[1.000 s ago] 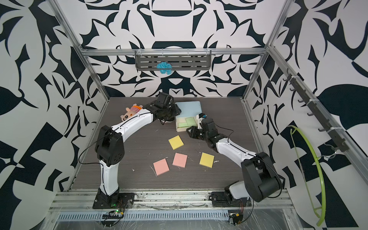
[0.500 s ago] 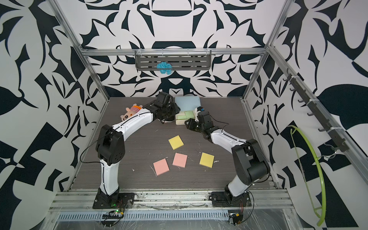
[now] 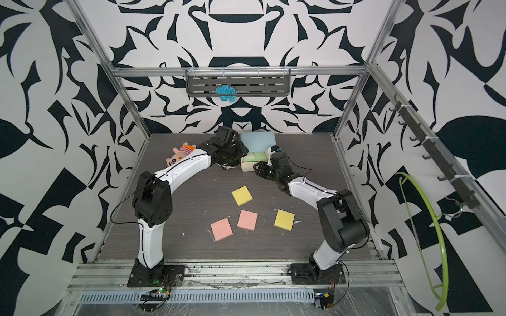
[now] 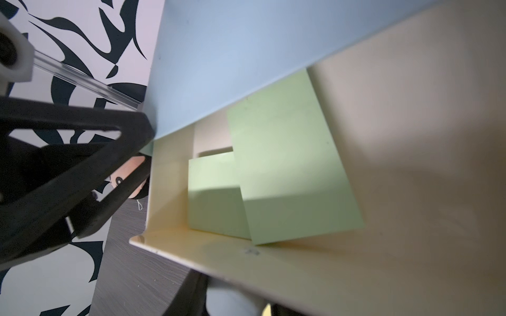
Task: Please put the sticky notes in the drawer by color
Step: Close the drawer in the storage box.
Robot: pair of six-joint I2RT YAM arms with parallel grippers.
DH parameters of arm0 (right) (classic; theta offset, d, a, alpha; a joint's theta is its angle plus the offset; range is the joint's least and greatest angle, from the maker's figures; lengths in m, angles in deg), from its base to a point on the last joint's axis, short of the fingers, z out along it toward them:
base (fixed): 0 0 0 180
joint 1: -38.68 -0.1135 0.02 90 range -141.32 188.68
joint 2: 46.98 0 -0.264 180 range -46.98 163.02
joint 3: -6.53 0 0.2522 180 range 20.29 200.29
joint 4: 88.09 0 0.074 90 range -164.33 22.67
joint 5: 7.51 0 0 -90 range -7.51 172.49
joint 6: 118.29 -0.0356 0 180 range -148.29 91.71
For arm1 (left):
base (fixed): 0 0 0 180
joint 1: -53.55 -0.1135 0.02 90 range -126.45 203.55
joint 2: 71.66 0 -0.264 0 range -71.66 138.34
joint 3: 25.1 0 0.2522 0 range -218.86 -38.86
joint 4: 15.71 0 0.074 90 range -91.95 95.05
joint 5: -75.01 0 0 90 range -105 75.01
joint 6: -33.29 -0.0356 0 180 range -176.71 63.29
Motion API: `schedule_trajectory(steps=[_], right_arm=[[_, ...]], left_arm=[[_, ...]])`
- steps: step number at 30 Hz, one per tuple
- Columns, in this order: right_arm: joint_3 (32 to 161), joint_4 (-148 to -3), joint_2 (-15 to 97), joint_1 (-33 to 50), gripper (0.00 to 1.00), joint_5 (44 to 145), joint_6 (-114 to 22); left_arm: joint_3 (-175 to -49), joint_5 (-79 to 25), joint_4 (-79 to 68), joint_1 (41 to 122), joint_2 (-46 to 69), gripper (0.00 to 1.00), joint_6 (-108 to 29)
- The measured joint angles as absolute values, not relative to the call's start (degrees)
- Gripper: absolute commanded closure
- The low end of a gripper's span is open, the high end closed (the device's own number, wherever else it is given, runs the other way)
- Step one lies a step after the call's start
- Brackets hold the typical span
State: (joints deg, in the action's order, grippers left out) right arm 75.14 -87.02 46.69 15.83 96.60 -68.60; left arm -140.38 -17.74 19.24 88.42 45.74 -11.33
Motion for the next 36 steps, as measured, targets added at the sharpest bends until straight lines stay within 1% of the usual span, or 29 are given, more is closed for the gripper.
schedule_trajectory(steps=[4, 13, 15, 18, 22, 28, 36], right_arm=[[76.63, -87.48, 48.09, 15.83, 0.75, 96.32, -68.58], [76.47, -88.24, 48.00, 16.05, 0.60, 95.90, -68.29], [76.06, -88.59, 47.47, 16.09, 0.55, 95.73, -68.21], [75.53, -89.68, 45.88, 16.09, 0.54, 95.60, -67.62], [75.05, -90.34, 44.00, 16.29, 0.54, 95.25, -67.20], [74.94, -90.54, 44.19, 16.44, 0.55, 95.20, -67.11], [74.49, -91.21, 44.22, 16.49, 0.55, 95.36, -67.14]], left_arm=[[-140.46, -17.91, 20.02, 88.64, 46.00, 0.46, -11.87], [-141.32, -17.80, 24.18, 89.27, 47.14, 0.28, -13.69], [-141.99, -17.67, 24.75, 89.08, 47.14, 0.26, -14.21], [-143.85, -17.63, 25.42, 88.75, 47.14, 0.21, -14.93], [-147.65, -17.63, 25.62, 87.96, 47.14, 0.21, -15.68], [-153.47, -17.30, 25.84, 86.17, 48.15, 0.20, -16.22], [-168.48, -16.23, 27.56, 84.09, 59.42, 0.24, -16.44]])
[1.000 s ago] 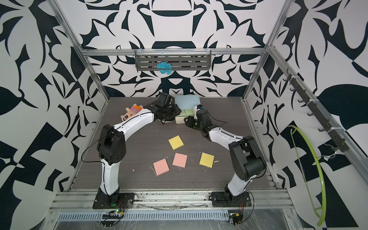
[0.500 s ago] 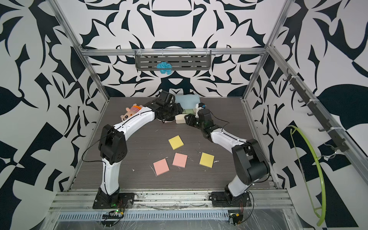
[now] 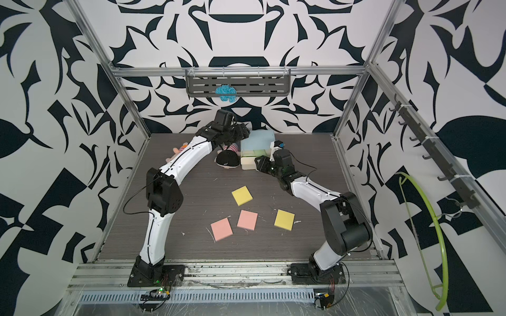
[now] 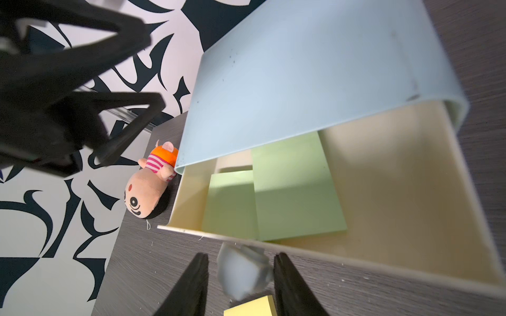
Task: Please put the sticky notes in the drawer by color
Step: Close the drawer in the storage box.
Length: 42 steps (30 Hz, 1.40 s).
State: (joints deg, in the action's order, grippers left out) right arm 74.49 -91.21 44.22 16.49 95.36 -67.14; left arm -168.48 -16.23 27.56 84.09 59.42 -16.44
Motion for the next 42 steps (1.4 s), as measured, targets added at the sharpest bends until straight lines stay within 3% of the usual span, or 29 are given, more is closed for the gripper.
schedule_trajectory(steps=[6, 12, 19, 24, 26, 29, 42], right_arm=[[71.73, -92.22, 42.40, 16.49, 0.55, 96.51, -67.14], [69.63, -92.42, 38.69, 16.47, 0.55, 98.00, -67.11], [68.19, -92.13, 37.66, 16.47, 0.56, 98.66, -67.09], [67.86, -90.97, 36.46, 16.47, 0.56, 98.94, -66.76], [67.82, -90.69, 35.43, 16.47, 0.57, 99.05, -66.61], [67.73, -90.19, 33.92, 16.47, 0.57, 99.31, -66.42], [63.49, -81.55, 25.59, 16.47, 0.57, 98.74, -65.89]], left_arm=[[-171.96, -16.54, 27.65, 82.45, 65.68, 0.18, -17.05], [-173.49, -20.01, 23.54, 80.27, 67.66, 0.01, -18.74], [-184.40, -29.45, 20.33, 78.43, 75.47, 0.00, -19.50], [-184.77, -35.60, 16.90, 78.24, 78.48, 0.12, -19.37], [-184.77, -37.04, 15.94, 78.32, 79.36, 0.25, -19.37], [-184.66, -39.46, 13.86, 77.95, 79.60, 0.37, -19.20], [-166.23, -41.26, 8.61, 78.39, 69.13, 0.35, -19.24]])
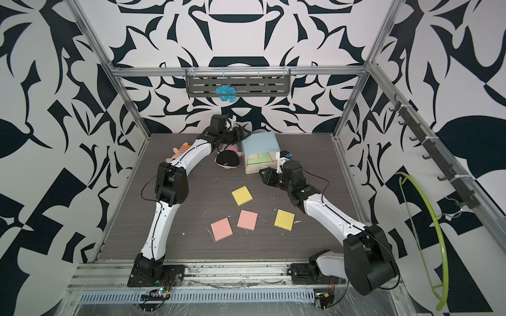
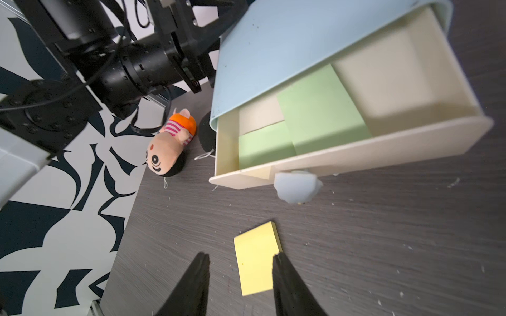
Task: Please put the sticky notes in the drawer by color
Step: Close the drawer in the storage box.
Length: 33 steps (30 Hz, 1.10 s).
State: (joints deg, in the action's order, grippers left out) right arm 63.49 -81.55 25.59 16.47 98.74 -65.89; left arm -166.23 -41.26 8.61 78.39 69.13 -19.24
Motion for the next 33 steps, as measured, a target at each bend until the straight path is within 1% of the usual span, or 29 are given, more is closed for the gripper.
schedule_trajectory(steps=[3, 6, 9, 12, 15, 17, 27, 33], right_arm=[[63.47, -79.32, 25.38, 16.47, 0.57, 98.48, -65.63], [63.53, -76.68, 25.70, 16.49, 0.55, 97.48, -64.36], [64.61, -73.75, 27.41, 16.88, 0.52, 96.32, -62.20], [66.33, -72.35, 30.27, 18.13, 0.50, 96.21, -59.75], [68.45, -71.78, 33.73, 19.75, 0.57, 97.54, -57.56], [69.63, -72.02, 35.52, 20.40, 0.60, 98.70, -56.51], [73.81, -75.87, 40.83, 21.01, 0.67, 104.23, -50.55], [78.62, -77.20, 44.89, 21.01, 0.69, 105.02, -48.14]], left_arm=[[-162.91, -41.10, 8.53, 78.87, 66.92, 0.35, -19.24], [-161.93, -40.71, 8.75, 79.42, 66.20, 0.30, -19.30], [-162.01, -40.21, 9.38, 79.70, 66.20, 0.25, -19.52], [-162.49, -39.88, 10.39, 79.81, 66.20, 0.28, -19.65], [-163.06, -39.90, 11.06, 79.81, 66.20, 0.33, -20.18], [-163.50, -40.05, 11.67, 79.81, 66.22, 0.34, -20.79], [-167.46, -42.70, 14.17, 79.66, 68.47, 0.35, -22.71], [-167.61, -43.68, 14.19, 79.55, 68.67, 0.35, -23.17]])
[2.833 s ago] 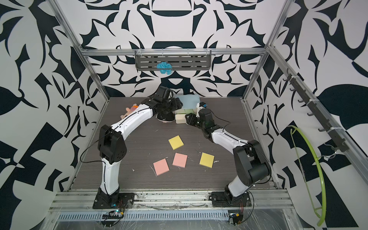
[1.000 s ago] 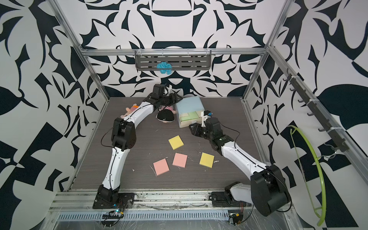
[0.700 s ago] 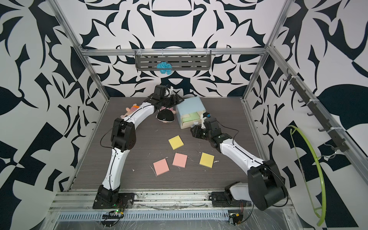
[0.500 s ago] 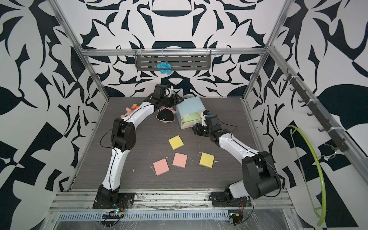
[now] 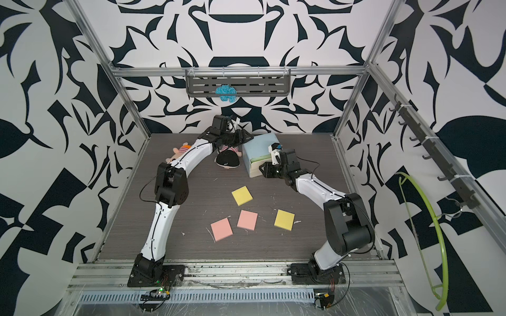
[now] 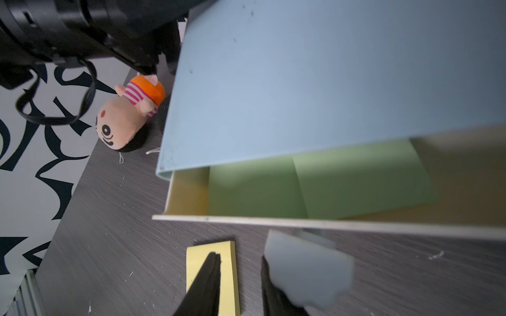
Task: Please put the sticky notes in the drawer by color
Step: Close the drawer in the storage box, then adjust the storage box at the center of the board.
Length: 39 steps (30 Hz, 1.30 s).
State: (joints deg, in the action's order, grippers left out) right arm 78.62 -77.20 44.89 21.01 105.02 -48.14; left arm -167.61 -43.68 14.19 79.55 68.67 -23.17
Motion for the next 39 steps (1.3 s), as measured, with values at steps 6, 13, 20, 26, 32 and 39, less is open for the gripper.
schedule_trajectory(steps=[6, 13, 20, 26, 32, 39], right_arm=[[83.25, -78.69, 49.24, 21.01, 0.70, 105.28, -47.14], [82.55, -77.97, 45.81, 21.19, 0.57, 105.76, -46.48], [79.91, -75.63, 31.54, 26.56, 0.28, 103.44, -46.44], [90.66, -70.03, 38.73, 33.41, 0.30, 101.80, -47.22], [103.38, -63.85, 53.62, 35.61, 0.36, 104.27, -47.14], [111.40, -57.82, 63.93, 35.61, 0.51, 112.43, -45.98]], left_arm=[[-167.61, -44.75, 14.39, 79.55, 68.67, 0.35, -23.68], [-167.15, -44.75, 14.56, 79.68, 68.67, 0.19, -23.50], [-165.25, -42.72, 14.82, 79.96, 66.66, 0.01, -21.97], [-157.01, -38.46, 13.18, 80.20, 56.93, 0.01, -20.59], [-140.29, -32.84, 6.74, 80.62, 41.90, 0.01, -18.80], [-120.75, -28.25, 1.51, 82.37, 31.69, 0.01, -17.23]])
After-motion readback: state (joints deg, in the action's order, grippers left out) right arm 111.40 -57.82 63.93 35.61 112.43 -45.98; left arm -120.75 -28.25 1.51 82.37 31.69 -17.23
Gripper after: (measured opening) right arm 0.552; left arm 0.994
